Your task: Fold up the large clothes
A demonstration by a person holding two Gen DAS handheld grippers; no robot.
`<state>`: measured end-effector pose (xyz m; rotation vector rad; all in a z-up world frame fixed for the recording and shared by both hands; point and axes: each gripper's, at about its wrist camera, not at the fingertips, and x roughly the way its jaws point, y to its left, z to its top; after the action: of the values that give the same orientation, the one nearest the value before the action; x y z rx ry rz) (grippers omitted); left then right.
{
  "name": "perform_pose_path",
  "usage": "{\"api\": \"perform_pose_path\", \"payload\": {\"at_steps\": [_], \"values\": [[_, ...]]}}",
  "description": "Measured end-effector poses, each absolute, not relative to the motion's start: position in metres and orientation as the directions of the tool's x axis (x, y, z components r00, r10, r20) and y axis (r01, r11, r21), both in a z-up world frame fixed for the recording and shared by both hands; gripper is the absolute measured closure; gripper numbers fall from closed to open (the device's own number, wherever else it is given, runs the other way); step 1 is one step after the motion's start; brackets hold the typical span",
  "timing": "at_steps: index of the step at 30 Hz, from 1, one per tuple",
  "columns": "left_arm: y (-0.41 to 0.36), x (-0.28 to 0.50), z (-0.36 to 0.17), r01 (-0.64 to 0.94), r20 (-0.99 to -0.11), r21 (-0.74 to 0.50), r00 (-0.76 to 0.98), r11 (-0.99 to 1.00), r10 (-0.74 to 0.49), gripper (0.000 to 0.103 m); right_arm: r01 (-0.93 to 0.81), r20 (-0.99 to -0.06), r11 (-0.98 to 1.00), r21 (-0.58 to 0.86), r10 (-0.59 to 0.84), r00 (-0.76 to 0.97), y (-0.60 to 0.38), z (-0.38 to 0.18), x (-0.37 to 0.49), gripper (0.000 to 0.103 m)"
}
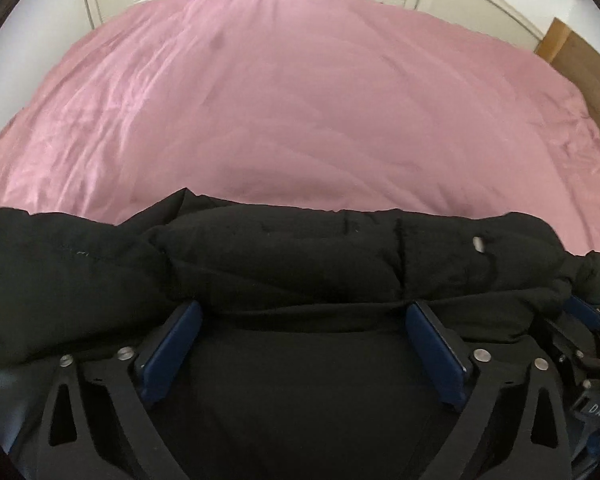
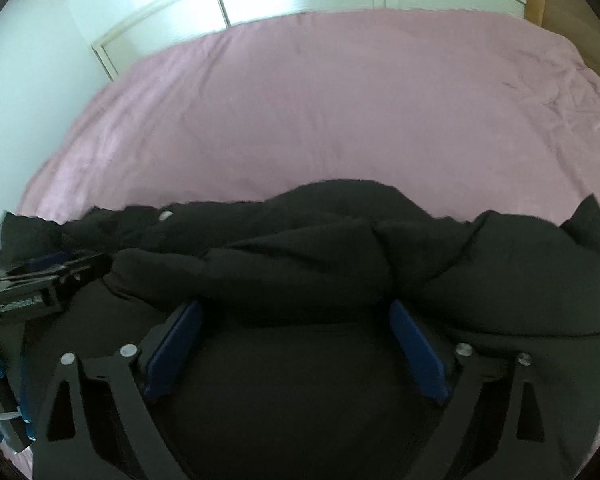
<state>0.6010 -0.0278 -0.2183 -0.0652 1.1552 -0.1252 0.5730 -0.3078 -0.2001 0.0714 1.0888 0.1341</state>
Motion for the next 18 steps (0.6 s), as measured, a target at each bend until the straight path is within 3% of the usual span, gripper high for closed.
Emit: {"api": "perform_pose_path", "payload": {"at_steps": [10, 18], "values": [[-0.034, 0.624, -0.267, 0.055, -0.907, -0.079, 0.411, 0.995, -0.094, 0.001, -0.065, -0.904, 0.996, 0.055, 0.077, 0.420, -0.306, -0.258, 0.602, 0.000], [-0.027, 0.602, -0.212, 0.132, -0.901, -0.103, 0.408, 0.986, -0.148, 0.003, -0.115, -0.914, 0.992, 0.047, 0.089, 0.396, -0.295, -0.204, 0.587, 0.000]]}}
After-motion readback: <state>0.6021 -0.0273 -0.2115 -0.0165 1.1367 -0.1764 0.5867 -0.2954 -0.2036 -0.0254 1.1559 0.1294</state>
